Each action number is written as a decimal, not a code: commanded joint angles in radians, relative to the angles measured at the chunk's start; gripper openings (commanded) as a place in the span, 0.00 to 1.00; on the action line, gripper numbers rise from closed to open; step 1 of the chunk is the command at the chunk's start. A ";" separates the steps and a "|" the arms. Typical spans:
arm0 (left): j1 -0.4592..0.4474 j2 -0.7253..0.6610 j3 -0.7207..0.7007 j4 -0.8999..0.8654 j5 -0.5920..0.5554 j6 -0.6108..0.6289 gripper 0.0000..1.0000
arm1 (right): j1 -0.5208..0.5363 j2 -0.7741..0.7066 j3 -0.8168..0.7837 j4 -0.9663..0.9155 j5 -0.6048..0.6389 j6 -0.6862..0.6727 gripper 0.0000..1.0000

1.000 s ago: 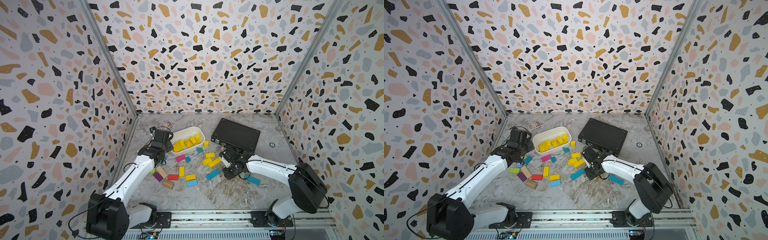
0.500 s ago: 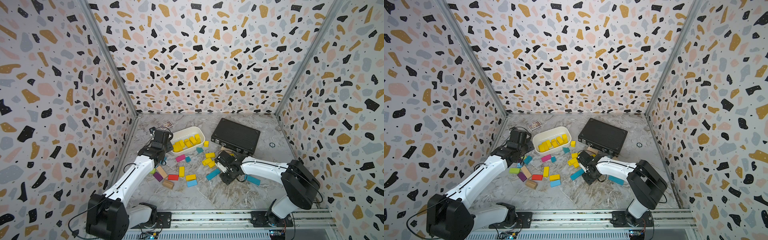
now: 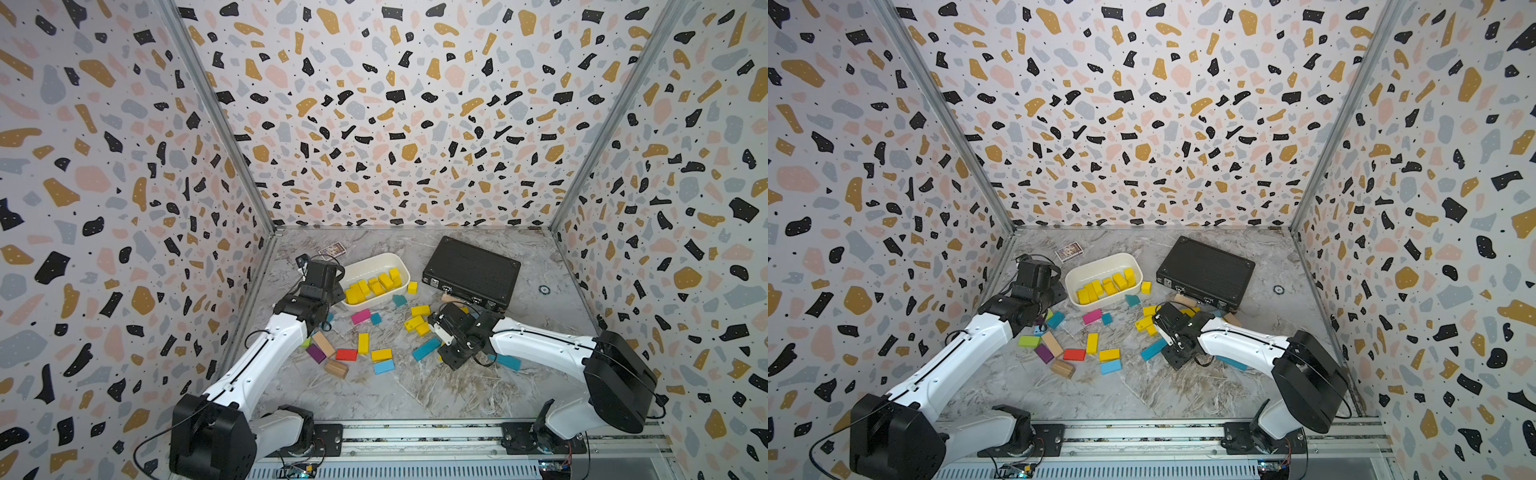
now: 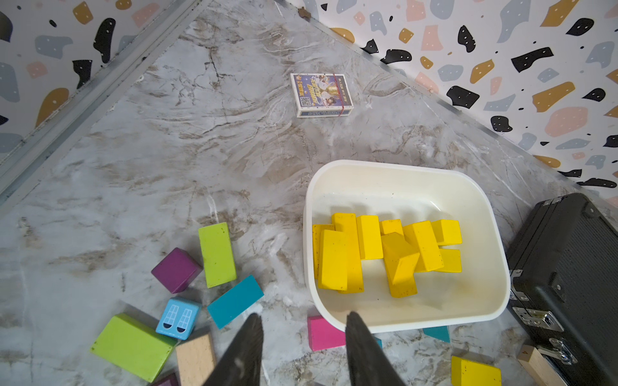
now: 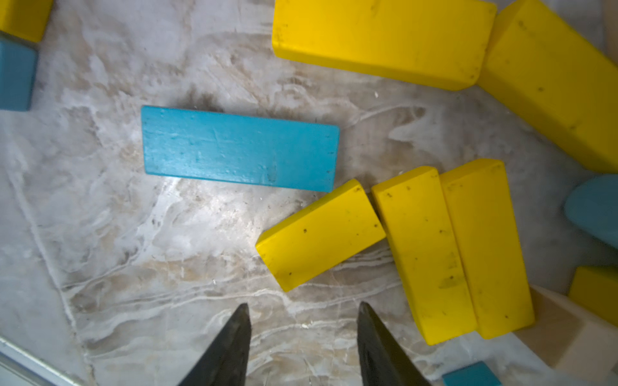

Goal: Pick out the yellow building blocks
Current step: Adjust the building block at the center of the board, then pick up the building block from the center of the board.

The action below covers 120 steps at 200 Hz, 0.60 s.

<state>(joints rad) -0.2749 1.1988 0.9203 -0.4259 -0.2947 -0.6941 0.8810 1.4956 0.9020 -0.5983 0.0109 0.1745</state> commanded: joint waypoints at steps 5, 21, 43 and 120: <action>0.002 -0.007 -0.010 0.013 -0.014 -0.008 0.42 | 0.001 -0.011 -0.015 -0.015 -0.088 -0.099 0.54; 0.002 -0.005 -0.010 0.013 -0.017 -0.009 0.42 | 0.001 -0.003 -0.009 -0.001 -0.093 -0.137 0.54; 0.003 -0.008 -0.006 0.011 -0.019 -0.010 0.41 | -0.001 0.033 0.023 -0.012 -0.050 -0.158 0.55; 0.003 -0.020 -0.009 0.009 -0.028 -0.010 0.42 | -0.001 0.105 0.122 -0.047 0.033 0.201 0.58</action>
<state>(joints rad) -0.2749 1.1988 0.9203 -0.4259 -0.2985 -0.6968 0.8810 1.6279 0.9985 -0.6216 0.0231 0.2058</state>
